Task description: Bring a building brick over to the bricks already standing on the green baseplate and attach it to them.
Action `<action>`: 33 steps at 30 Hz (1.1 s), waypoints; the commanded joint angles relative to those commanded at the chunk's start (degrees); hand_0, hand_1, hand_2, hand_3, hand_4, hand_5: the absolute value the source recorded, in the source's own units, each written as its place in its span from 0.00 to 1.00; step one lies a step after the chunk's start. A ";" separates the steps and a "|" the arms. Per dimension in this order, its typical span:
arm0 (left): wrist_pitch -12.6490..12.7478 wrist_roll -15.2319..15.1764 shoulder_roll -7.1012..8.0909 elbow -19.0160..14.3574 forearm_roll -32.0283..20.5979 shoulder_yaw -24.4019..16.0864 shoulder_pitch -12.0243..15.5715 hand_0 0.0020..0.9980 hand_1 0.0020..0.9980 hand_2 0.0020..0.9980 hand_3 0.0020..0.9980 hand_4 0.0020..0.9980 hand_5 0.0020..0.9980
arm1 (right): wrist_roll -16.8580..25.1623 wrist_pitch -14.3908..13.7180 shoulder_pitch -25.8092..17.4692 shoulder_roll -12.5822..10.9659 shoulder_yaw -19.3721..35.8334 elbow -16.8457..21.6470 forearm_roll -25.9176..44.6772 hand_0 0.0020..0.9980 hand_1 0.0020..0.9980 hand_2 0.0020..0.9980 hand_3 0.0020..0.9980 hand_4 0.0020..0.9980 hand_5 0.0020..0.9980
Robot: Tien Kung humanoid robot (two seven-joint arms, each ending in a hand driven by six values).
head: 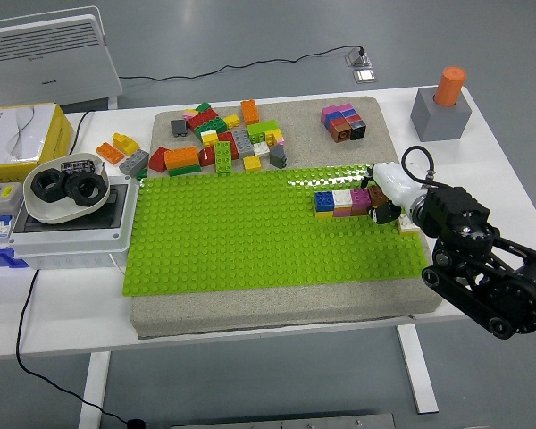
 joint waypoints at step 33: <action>-0.24 0.37 0.00 0.00 -0.23 0.41 0.36 0.73 0.37 0.33 0.50 0.25 0.00 | 1.61 0.37 -4.28 -5.83 3.13 7.91 -2.76 0.77 0.76 0.86 0.78 0.94 0.25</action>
